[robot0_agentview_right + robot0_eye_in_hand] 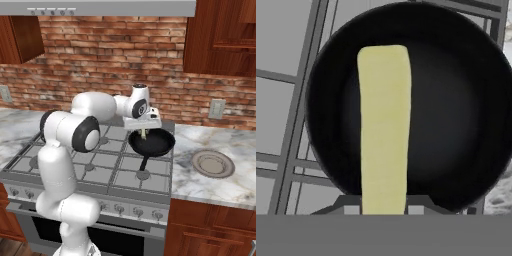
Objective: Pick up the butter stick and place it in the pan. Then turn on the burner for the pan.
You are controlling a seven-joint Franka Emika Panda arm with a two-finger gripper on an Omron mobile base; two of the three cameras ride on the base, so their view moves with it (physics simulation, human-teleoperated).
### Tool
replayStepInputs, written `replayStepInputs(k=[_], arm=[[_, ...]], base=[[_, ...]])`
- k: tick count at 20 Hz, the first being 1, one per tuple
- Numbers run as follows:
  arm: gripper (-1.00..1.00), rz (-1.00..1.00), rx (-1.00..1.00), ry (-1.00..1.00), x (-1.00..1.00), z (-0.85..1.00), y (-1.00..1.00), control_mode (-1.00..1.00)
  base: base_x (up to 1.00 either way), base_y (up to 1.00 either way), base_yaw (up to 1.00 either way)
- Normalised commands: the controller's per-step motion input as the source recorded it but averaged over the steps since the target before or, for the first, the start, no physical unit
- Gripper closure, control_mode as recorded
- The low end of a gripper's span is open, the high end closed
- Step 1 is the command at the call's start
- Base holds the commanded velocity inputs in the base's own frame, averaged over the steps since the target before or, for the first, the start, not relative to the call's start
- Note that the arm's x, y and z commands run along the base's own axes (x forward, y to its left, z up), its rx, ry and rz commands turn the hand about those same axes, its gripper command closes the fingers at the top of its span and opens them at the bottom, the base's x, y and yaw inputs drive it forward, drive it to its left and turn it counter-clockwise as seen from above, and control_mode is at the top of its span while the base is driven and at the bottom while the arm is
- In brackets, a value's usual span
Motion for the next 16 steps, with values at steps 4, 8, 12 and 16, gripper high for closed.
replayStepInputs(k=[4, 8, 12, 16], arm=[[1.0, 0.0, 0.04, 0.0, 0.25, -0.31, -0.23, -1.0], [1.0, 0.0, 0.03, 0.0, 0.33, -0.2, -0.17, -1.0], [1.0, -0.02, 0.0, 0.0, 0.25, -0.25, -0.02, -1.0], [1.0, 0.0, 0.0, 0.0, 0.13, -0.3, -0.12, -1.0]], base=[[0.0, 0.0, 0.0], [0.0, 0.0, 0.0], [0.0, 0.0, 0.0], [0.0, 0.0, 0.0]])
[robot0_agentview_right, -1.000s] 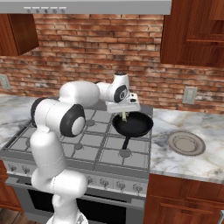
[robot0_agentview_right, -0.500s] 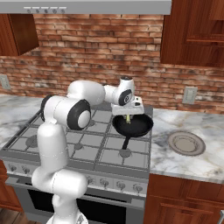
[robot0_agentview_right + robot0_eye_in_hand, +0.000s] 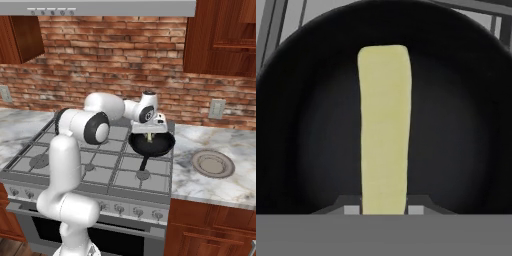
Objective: Pick up the butter stick and place it in the pan. Then turn on the burner for the pan.
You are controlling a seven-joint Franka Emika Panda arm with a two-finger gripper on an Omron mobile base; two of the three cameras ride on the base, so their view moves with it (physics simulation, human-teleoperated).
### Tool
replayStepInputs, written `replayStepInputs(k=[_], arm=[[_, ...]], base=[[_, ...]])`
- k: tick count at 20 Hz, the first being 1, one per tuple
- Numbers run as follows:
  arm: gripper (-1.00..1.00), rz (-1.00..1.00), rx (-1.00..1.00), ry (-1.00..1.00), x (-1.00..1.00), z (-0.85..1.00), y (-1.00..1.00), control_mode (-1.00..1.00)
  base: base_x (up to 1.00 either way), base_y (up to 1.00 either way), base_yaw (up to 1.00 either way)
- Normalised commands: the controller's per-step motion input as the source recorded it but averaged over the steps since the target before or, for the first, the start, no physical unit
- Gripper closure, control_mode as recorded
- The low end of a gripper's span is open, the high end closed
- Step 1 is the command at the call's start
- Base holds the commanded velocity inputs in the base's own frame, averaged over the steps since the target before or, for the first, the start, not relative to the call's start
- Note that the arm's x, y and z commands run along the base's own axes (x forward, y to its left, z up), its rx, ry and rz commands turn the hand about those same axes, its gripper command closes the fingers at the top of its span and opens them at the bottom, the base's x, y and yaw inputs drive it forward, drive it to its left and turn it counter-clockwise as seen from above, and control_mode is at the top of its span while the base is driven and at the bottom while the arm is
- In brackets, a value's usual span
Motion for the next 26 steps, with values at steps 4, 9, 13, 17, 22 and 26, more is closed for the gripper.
replayStepInputs(k=[4, 9, 13, 17, 22, 26], arm=[[1.0, 0.0, 0.0, 0.0, 0.13, -0.31, -0.1, -1.0], [1.0, 0.0, 0.0, 0.0, 0.11, -0.22, -0.06, -1.0], [-1.0, 0.0, 0.0, 0.0, 0.03, -0.16, 0.0, -1.0], [-1.0, 0.0, 0.0, 0.0, 0.0, -0.01, 0.0, -1.0], [-1.0, 0.0, 0.0, 0.0, 0.0, 0.0, 0.0, -1.0], [-1.0, 0.0, 0.0, 0.0, 0.0, 0.0, 0.0, -1.0]], base=[[0.0, 0.0, 0.0], [0.0, 0.0, 0.0], [0.0, 0.0, 0.0], [0.0, 0.0, 0.0], [0.0, 0.0, 0.0], [0.0, 0.0, 0.0]])
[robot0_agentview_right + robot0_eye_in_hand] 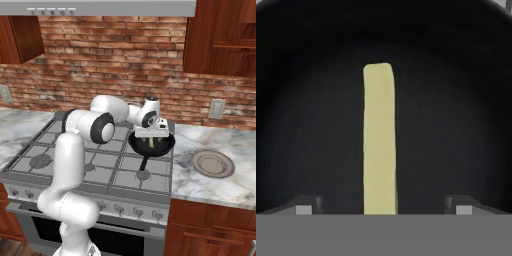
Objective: Pick up the butter stick and place it in the pan. Then turn on the burner for the pan.
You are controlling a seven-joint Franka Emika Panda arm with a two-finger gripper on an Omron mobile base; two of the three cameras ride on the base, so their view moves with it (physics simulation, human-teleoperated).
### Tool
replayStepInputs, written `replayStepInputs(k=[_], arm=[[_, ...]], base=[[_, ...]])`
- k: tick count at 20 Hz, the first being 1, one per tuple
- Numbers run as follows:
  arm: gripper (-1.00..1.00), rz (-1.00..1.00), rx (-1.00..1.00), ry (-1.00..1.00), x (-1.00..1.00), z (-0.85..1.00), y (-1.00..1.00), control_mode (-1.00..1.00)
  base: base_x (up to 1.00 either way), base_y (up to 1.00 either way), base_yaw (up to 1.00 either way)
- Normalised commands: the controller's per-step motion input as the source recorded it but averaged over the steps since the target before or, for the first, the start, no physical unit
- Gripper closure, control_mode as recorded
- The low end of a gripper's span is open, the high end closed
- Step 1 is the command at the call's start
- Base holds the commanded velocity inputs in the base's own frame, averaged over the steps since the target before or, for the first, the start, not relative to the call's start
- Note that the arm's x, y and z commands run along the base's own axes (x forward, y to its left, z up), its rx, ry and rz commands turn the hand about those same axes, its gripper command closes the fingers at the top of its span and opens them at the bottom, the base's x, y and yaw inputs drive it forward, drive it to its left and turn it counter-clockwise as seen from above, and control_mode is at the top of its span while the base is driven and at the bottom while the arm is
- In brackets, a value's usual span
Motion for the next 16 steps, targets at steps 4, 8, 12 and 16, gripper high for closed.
replayStepInputs(k=[4, 8, 12, 16], arm=[[-1.0, 0.0, 0.0, 0.0, -0.07, 0.0, 0.0, -1.0], [-1.0, 0.0, 0.0, -0.04, -0.27, 0.18, 0.0, -1.0], [-1.0, -0.01, 0.0, -0.03, -0.21, 0.33, 0.0, -1.0], [-1.0, 0.0, 0.01, -0.08, -0.35, 0.33, 0.0, -1.0]], base=[[0.0, 0.0, 0.0], [0.0, 0.0, 0.0], [0.0, 0.0, 0.0], [0.0, 0.0, 0.0]])
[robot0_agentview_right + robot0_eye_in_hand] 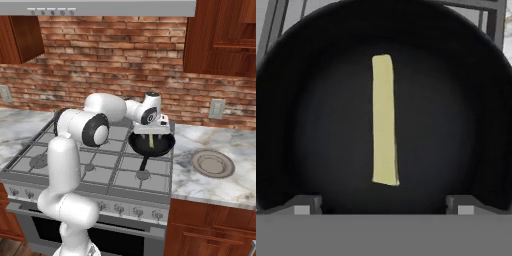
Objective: Pick up the butter stick and place it in the pan. Then turn on the burner for the pan.
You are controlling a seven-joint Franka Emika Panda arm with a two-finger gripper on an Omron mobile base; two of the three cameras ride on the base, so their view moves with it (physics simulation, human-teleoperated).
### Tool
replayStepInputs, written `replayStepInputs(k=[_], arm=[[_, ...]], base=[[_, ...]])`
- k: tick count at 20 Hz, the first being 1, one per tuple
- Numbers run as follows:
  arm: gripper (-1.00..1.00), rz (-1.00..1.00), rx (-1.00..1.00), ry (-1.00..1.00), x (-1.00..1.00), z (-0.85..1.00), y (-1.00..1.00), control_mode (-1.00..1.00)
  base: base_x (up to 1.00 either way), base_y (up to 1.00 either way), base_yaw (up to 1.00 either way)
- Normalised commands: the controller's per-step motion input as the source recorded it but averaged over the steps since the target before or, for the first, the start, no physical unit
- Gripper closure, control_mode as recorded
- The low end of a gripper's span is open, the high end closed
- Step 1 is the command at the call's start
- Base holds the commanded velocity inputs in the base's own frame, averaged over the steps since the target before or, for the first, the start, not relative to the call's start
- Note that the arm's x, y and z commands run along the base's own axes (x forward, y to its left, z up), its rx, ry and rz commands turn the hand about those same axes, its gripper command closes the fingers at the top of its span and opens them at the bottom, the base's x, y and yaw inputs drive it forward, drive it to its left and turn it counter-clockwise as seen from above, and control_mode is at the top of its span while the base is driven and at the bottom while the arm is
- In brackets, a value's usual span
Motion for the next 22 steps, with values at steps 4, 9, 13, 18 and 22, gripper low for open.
replayStepInputs(k=[4, 9, 13, 18, 22], arm=[[-1.0, 0.0, 0.02, -0.1, -0.46, 0.18, 0.0, -1.0], [-1.0, -0.02, 0.02, -0.12, -0.47, 0.05, 0.0, -1.0], [-1.0, -0.04, 0.01, -0.1, -0.51, 0.03, 0.0, -1.0], [-1.0, -0.04, 0.07, -0.11, -0.35, 0.34, -0.06, -1.0], [-1.0, -0.04, 0.09, -0.11, -0.18, 0.4, -0.14, -1.0]], base=[[0.0, 0.0, 0.0], [0.0, 0.0, 0.0], [0.0, 0.0, 0.0], [0.0, 0.0, 0.0], [0.0, 0.0, 0.0]])
